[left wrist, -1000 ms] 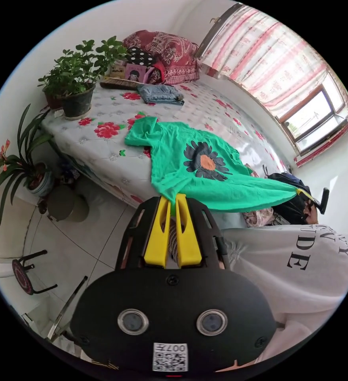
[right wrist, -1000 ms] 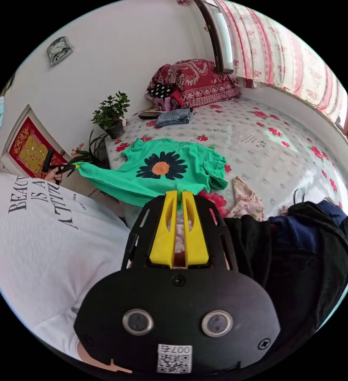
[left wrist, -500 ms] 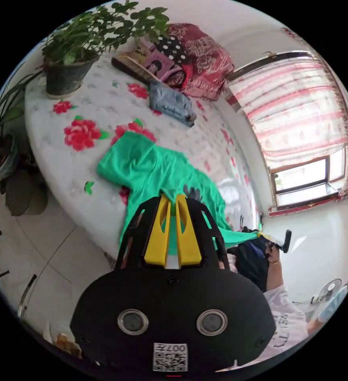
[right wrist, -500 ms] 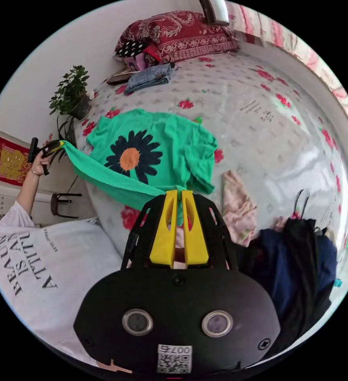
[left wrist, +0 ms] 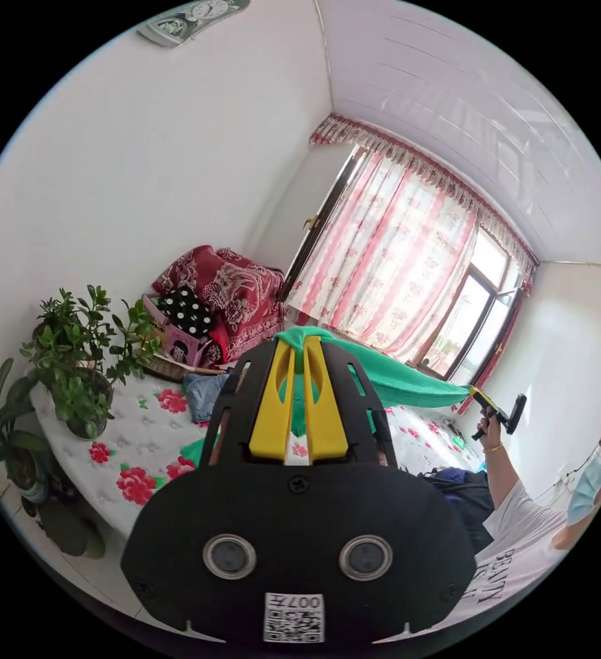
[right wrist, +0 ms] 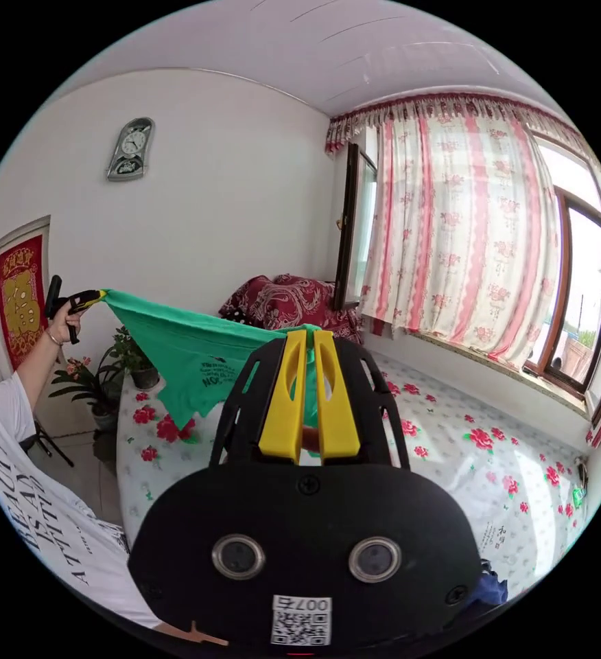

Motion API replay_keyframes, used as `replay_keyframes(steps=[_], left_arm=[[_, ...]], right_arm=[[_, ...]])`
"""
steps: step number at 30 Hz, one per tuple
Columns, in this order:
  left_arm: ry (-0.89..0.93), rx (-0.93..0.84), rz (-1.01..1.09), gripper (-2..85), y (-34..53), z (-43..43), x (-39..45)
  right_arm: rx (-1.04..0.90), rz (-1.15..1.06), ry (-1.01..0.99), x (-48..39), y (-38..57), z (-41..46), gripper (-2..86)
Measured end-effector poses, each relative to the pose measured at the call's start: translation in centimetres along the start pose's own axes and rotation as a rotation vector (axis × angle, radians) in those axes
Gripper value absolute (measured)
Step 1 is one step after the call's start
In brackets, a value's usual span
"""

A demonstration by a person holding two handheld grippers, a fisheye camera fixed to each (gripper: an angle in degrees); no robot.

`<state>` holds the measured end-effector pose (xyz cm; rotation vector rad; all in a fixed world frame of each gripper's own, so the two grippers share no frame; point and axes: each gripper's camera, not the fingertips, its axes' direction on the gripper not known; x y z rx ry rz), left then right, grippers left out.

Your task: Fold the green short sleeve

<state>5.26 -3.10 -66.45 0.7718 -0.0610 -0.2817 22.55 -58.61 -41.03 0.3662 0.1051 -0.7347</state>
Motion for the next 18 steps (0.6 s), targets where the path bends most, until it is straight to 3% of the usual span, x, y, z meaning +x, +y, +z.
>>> replay_keyframes(steps=[6,14,18], left_arm=[[-0.048,-0.252,0.028,-0.9,12.2,1.4,-1.7],[-0.122,-0.600,-0.317,-0.9,38.6,4.5,-10.1],[-0.150,-0.683,-0.381,-0.9,45.4,3.6,-10.7]], right_arm=[[-0.250,-0.003,-0.046,-1.8,14.2,0.9,-0.1],[-0.575,0.276,-0.176,-2.6,38.9,5.1,0.0],[-0.666,0.413,-0.222,-3.9,48.5,4.5,0.0]])
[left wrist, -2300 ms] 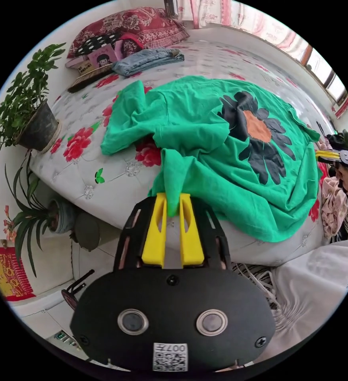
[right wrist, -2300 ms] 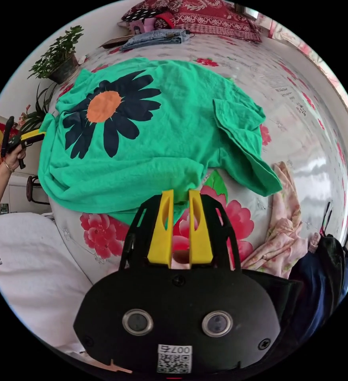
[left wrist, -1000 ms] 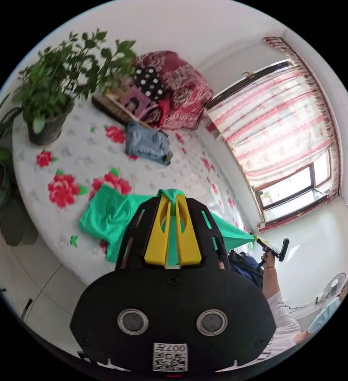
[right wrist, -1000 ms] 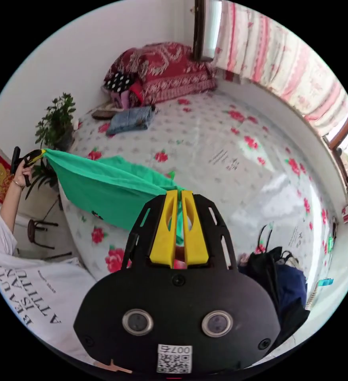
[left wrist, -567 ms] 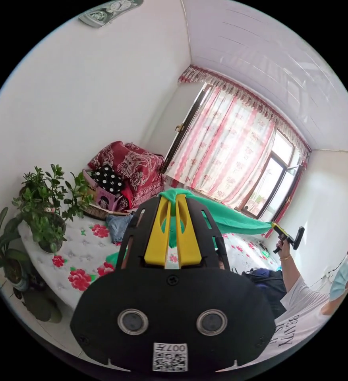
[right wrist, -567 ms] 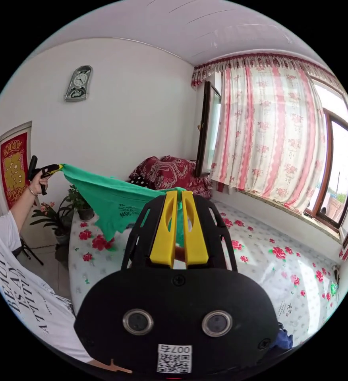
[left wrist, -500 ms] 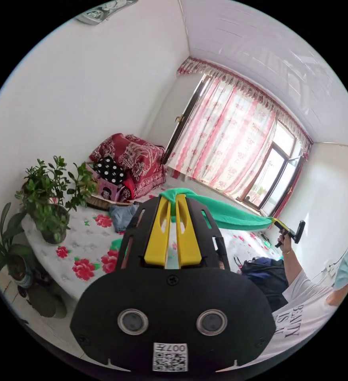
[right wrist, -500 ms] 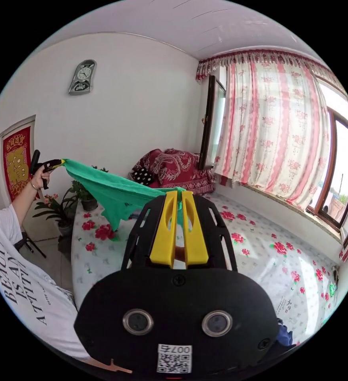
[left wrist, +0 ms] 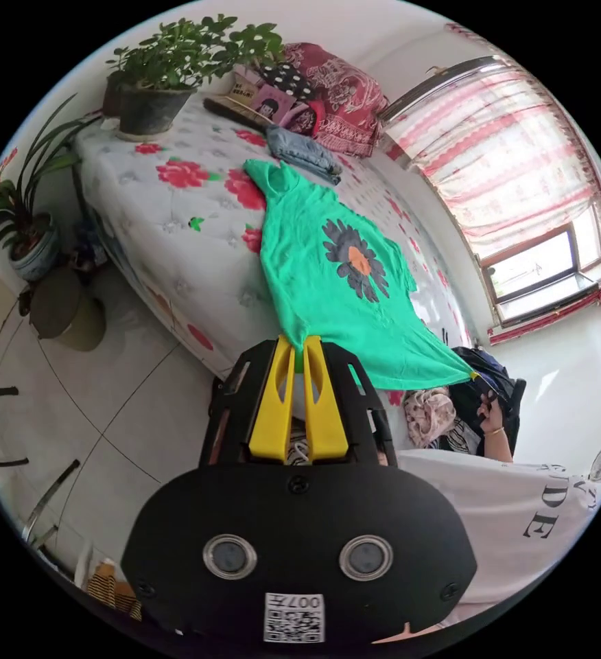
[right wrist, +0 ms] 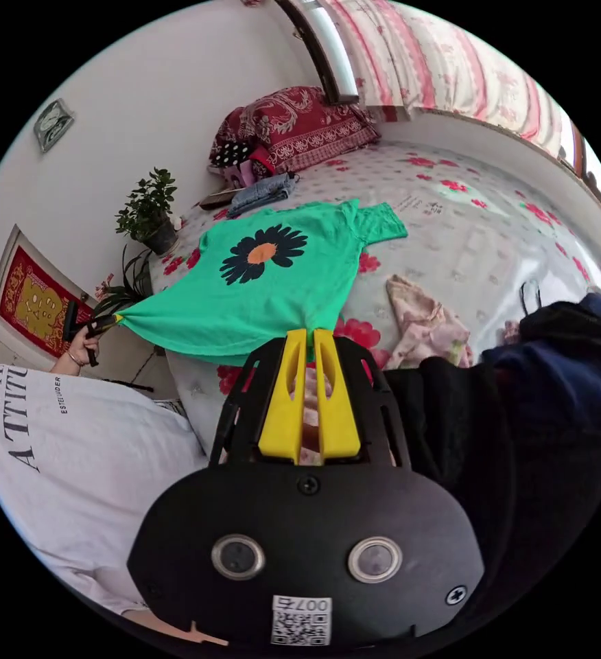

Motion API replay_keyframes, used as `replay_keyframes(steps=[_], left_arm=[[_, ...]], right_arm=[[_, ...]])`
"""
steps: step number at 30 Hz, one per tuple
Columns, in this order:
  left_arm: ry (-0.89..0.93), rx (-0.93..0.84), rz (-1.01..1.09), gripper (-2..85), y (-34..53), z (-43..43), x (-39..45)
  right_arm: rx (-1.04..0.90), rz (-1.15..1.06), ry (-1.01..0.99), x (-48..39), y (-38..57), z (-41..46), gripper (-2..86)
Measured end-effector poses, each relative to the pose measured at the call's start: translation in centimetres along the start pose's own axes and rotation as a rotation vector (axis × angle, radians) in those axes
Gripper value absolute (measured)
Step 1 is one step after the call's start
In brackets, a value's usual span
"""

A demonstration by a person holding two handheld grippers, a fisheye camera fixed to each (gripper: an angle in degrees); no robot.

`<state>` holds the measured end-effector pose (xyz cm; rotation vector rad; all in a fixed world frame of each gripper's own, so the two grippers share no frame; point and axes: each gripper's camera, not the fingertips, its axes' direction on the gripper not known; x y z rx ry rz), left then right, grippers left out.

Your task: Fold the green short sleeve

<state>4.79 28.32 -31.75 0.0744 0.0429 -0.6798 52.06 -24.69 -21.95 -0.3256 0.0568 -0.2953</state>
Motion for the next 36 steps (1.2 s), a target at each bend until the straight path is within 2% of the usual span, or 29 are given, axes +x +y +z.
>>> replay_keyframes(steps=[4,9,14,18,20,23,27,31,36], left_arm=[[0.058,0.008,-0.012,-0.9,1.6,-0.3,-1.2],[0.066,0.028,0.055,-0.8,-3.3,-0.5,-1.1],[0.053,0.012,0.041,-0.4,-15.8,3.7,-1.8],[0.035,0.034,-0.048,2.2,-24.3,8.0,-2.9],[0.009,0.061,-0.072,11.1,-27.2,10.5,-4.1],[-0.040,0.021,-0.061,13.6,-27.7,12.6,-5.8],[-0.157,-0.050,0.012,13.4,-24.4,14.4,-7.9],[-0.220,-0.131,0.064,12.5,-20.6,16.6,-9.1],[-0.282,-0.197,0.102,11.1,-21.3,20.4,-8.7]], right_arm=[[-0.059,0.016,-0.027,0.7,3.6,1.5,0.0],[-0.061,0.000,-0.021,2.3,1.2,1.8,0.1],[-0.010,-0.005,-0.017,4.2,-7.4,3.5,0.4],[0.053,0.089,0.003,7.4,-15.9,7.7,1.1],[0.070,0.178,0.051,9.5,-17.6,10.2,2.0],[-0.020,0.241,0.073,12.6,-17.6,14.4,3.0],[-0.127,0.244,0.105,15.1,-12.8,19.2,3.8],[-0.232,0.235,0.110,16.0,-8.0,23.6,4.7],[-0.339,0.198,0.097,15.8,-5.5,28.6,4.8]])
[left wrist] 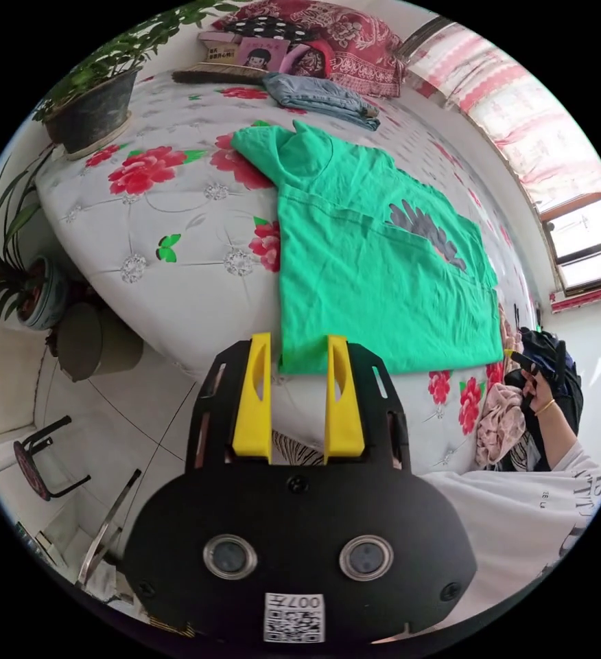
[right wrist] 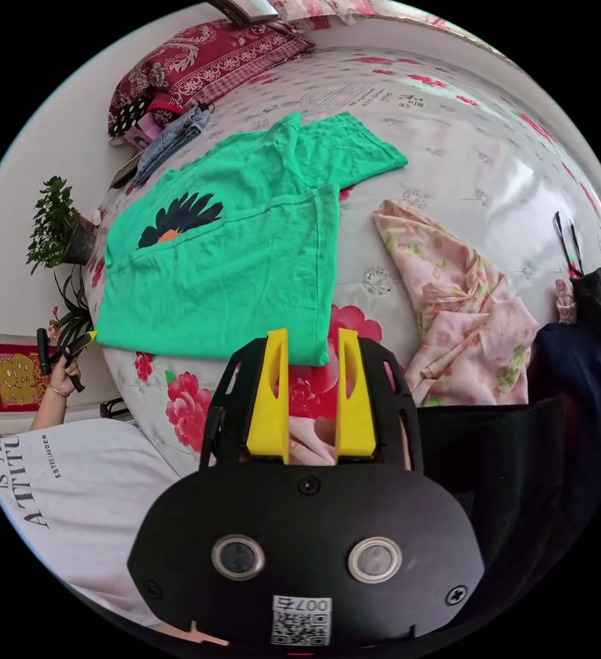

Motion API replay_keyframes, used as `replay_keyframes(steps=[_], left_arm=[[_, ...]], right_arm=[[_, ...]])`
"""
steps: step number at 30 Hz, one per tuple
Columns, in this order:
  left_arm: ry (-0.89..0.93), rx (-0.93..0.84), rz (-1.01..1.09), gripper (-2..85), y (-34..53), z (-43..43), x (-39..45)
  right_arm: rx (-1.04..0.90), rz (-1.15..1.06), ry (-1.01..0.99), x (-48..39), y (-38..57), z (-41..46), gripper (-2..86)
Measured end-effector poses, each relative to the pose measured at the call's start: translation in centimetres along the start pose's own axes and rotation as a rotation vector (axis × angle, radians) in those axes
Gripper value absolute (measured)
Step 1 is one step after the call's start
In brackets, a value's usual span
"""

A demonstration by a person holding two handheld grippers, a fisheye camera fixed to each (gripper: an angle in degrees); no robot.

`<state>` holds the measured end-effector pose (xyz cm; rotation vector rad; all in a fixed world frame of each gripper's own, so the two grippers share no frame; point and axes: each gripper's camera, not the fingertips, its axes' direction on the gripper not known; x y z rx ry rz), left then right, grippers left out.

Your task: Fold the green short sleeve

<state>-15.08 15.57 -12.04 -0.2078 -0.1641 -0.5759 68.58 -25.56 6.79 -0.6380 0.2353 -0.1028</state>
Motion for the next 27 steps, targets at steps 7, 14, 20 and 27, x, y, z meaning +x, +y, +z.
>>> replay_keyframes(steps=[7,14,20,27], left_arm=[[-0.095,-0.020,0.005,0.2,-0.6,-0.8,-1.6],[-0.099,-0.023,0.011,0.0,6.9,-2.0,-3.8],[-0.010,0.075,-0.193,7.3,8.5,-5.4,-11.1],[0.130,0.188,-0.348,12.1,-1.1,-7.4,-20.9]], right_arm=[[-0.068,-0.047,0.037,-1.2,1.3,2.0,0.5],[-0.061,-0.096,0.065,-1.6,8.2,0.2,0.4],[0.156,-0.015,0.192,-3.3,14.6,-3.0,1.8],[0.297,-0.009,0.021,-9.6,18.6,-2.4,2.3]])
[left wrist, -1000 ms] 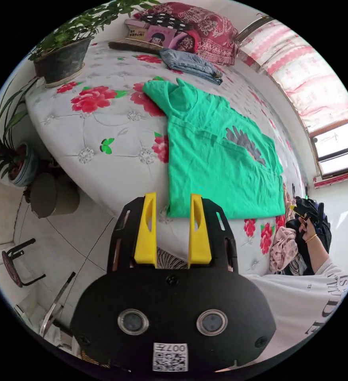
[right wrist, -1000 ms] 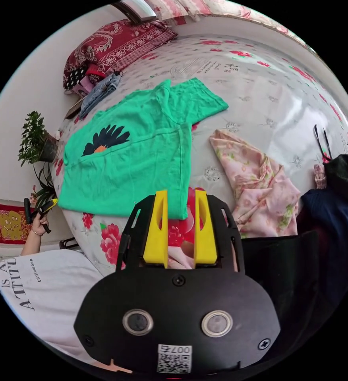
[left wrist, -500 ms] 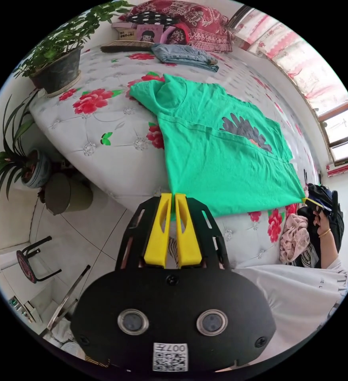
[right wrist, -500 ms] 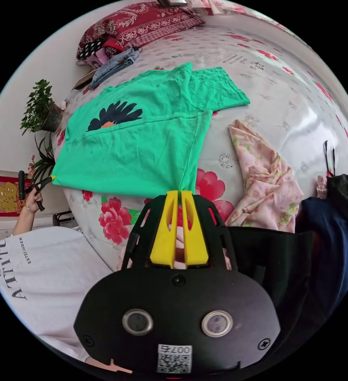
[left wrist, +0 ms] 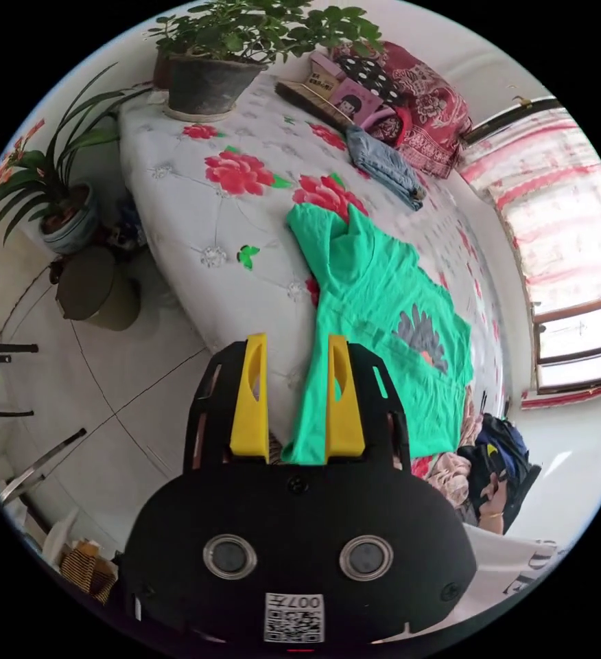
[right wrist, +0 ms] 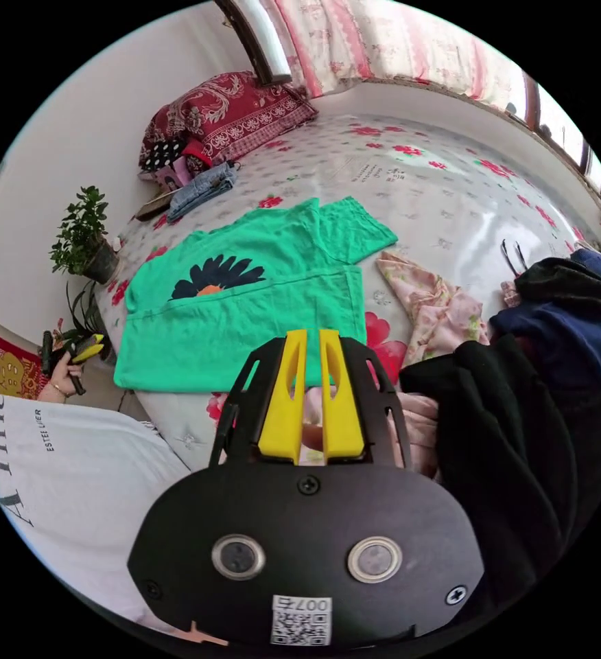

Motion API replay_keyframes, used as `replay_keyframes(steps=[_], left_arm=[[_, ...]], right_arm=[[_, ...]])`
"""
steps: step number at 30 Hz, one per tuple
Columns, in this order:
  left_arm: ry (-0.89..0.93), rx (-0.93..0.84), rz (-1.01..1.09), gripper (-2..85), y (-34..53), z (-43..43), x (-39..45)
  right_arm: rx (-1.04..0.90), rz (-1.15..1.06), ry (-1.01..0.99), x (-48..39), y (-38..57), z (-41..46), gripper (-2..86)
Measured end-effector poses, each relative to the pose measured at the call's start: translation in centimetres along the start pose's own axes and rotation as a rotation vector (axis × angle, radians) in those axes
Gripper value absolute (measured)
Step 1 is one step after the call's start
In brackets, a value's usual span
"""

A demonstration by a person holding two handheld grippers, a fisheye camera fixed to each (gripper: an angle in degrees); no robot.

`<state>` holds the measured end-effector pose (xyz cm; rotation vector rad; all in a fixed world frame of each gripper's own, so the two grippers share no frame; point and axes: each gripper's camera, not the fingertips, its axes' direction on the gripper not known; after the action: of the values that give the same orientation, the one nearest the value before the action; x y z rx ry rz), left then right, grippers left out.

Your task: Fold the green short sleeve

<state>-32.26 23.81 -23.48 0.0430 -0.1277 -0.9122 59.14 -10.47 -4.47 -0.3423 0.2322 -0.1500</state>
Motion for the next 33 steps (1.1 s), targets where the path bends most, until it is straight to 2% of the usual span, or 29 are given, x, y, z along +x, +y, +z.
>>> replay_keyframes(steps=[6,9,11,13,15,17,22,24,27,29,30,32,33], left_arm=[[0.011,-0.020,-0.144,13.9,-11.1,4.0,-3.5],[0.077,-0.065,-0.200,13.7,-13.9,6.2,-5.1],[0.000,-0.050,-0.202,10.6,-14.4,6.3,-5.8],[0.063,-0.070,-0.232,4.5,-13.9,6.3,-7.1],[0.183,0.038,-0.300,0.8,-12.1,4.6,-9.0],[0.300,0.187,-0.417,-0.3,-8.3,2.2,-12.3],[0.389,0.301,-0.661,-0.8,-1.6,2.2,-17.2],[0.434,0.315,-0.660,-0.8,-1.4,2.2,-16.8],[0.433,0.331,-0.284,-0.6,-3.6,-0.2,-9.4],[0.399,0.264,0.300,0.1,-2.9,-1.7,2.1],[0.372,0.238,0.435,0.6,-1.9,-1.5,4.7],[0.219,0.154,0.807,4.1,3.4,1.3,11.4],[0.164,0.134,0.860,5.4,4.6,2.4,12.1]], right_arm=[[-0.120,-0.075,-0.092,-7.1,1.5,4.9,2.7],[-0.164,-0.118,-0.033,-9.6,2.3,6.5,2.2],[-0.178,-0.115,-0.011,-10.3,2.6,7.2,1.7],[-0.188,-0.092,-0.023,-10.4,2.6,7.9,1.2],[-0.196,-0.051,-0.061,-10.3,2.5,8.7,0.7],[-0.182,-0.020,-0.082,-10.4,2.3,9.1,0.3],[-0.211,-0.010,-0.147,-12.5,2.3,12.3,-0.2],[-0.239,-0.039,-0.144,-13.9,2.3,13.6,-0.2],[-0.253,-0.084,-0.143,-16.2,2.3,14.9,-0.3],[-0.252,-0.101,-0.143,-17.3,2.4,15.5,-0.2],[-0.248,-0.105,-0.142,-17.8,2.5,15.8,-0.1],[-0.249,-0.099,-0.146,-18.3,2.6,16.6,0.0],[-0.248,-0.087,-0.154,-18.6,2.8,17.2,0.2]])
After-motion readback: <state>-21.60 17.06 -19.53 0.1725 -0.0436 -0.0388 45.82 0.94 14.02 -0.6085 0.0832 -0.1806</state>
